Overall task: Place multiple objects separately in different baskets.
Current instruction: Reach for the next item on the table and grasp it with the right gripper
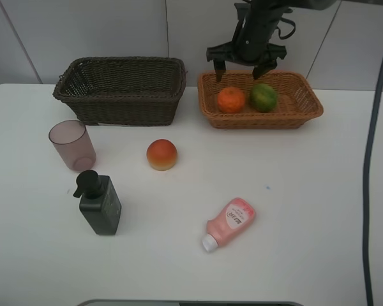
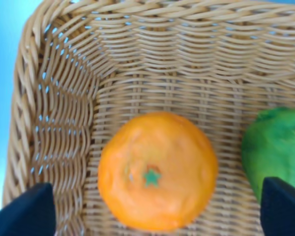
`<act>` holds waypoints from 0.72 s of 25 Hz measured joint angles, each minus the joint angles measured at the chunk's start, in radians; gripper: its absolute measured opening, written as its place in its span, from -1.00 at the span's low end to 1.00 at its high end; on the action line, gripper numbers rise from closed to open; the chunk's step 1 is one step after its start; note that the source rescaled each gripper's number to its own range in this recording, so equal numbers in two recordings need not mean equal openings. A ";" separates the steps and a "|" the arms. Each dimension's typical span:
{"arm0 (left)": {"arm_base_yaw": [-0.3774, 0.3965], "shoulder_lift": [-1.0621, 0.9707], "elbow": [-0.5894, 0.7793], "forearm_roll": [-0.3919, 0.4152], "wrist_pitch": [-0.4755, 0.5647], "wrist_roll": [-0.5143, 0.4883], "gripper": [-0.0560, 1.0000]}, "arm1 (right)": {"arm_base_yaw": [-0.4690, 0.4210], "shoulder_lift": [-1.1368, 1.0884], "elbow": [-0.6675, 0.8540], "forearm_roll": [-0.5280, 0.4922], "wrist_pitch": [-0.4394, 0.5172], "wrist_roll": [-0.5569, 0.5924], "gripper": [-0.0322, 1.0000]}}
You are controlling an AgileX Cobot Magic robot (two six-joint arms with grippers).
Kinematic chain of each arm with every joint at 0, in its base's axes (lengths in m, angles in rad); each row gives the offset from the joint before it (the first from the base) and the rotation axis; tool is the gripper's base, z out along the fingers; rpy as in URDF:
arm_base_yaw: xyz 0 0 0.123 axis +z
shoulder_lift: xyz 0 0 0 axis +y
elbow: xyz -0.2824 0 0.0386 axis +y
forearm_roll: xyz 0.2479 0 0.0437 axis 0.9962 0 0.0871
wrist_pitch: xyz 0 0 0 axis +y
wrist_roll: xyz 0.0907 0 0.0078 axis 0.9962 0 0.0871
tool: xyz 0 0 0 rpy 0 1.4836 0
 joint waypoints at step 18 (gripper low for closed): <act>0.000 0.000 0.000 0.000 0.000 0.000 0.91 | 0.119 -0.071 0.000 0.000 0.197 0.001 0.63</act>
